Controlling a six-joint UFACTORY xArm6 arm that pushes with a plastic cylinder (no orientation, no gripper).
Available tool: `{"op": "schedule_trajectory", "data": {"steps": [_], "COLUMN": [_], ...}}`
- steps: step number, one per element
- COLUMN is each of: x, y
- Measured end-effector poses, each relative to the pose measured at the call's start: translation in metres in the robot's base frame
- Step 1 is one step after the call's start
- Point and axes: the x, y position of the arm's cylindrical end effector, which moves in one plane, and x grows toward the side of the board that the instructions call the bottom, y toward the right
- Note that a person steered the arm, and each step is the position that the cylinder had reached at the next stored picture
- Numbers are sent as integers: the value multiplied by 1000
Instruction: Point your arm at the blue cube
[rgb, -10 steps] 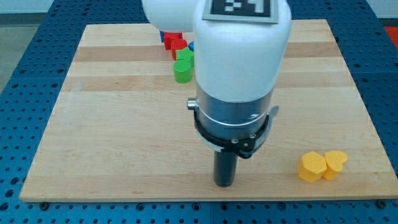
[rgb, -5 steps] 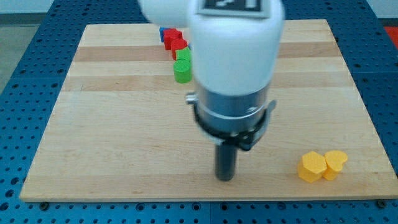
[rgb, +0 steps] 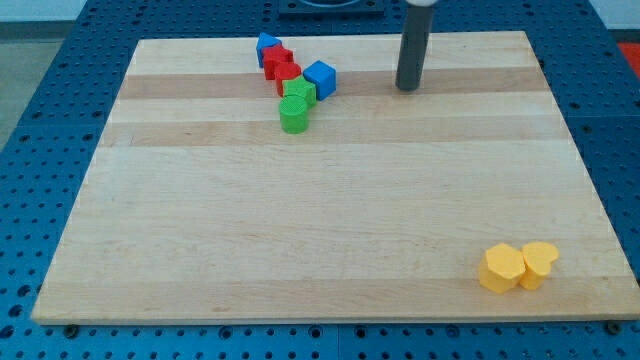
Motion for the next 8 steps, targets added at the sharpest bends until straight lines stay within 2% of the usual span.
{"op": "schedule_trajectory", "data": {"steps": [1,3,6,8], "x": [-32,-48,-23,-22], "y": [-23,-91,-102,-132]}}
